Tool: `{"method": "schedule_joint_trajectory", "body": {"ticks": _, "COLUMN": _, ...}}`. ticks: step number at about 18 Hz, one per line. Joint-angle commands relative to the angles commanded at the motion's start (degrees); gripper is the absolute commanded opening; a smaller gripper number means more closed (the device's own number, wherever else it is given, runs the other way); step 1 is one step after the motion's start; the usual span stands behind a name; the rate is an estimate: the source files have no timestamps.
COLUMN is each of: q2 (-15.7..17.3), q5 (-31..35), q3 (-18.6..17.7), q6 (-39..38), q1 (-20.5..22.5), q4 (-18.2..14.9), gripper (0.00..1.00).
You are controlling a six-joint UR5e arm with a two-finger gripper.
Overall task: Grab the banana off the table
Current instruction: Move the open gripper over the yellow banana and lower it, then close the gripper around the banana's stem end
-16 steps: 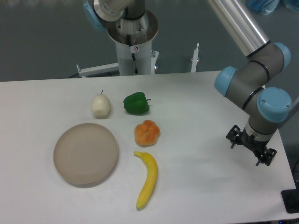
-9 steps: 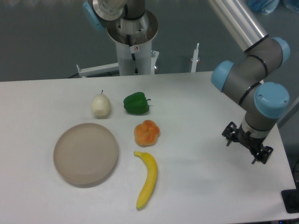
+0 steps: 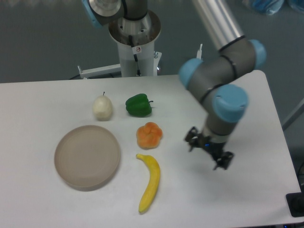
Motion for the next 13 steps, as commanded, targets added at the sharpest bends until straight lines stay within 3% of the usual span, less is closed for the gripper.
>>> {"method": "schedule_joint_trajectory", "body": {"ticks": 3, "q2": -1.49, "q5": 0.08, "q3": -1.67, "q6": -4.67, "q1": -1.42, "q4": 1.14, "gripper": 1.0}}
{"method": "schedule_joint_trajectory", "body": {"ticks": 6, "q2": -3.34, "q5": 0.17, "q3": -2.46, "q6": -9.05, "q1": -2.47, "q4": 5.09, "gripper": 1.0}}
{"method": "schedule_joint_trajectory", "body": {"ticks": 10, "q2": -4.65, "q5": 0.35, "q3": -2.46, "q6": -17.05, "q1": -4.05, "q4": 5.36, "gripper": 1.0}}
{"method": "schedule_joint_trajectory", "body": {"ticks": 13, "q2": -5.8, "q5": 0.79, "q3": -2.81, "q6": -18.82, "q1": -4.49, "q4": 5.8, "gripper": 1.0}}
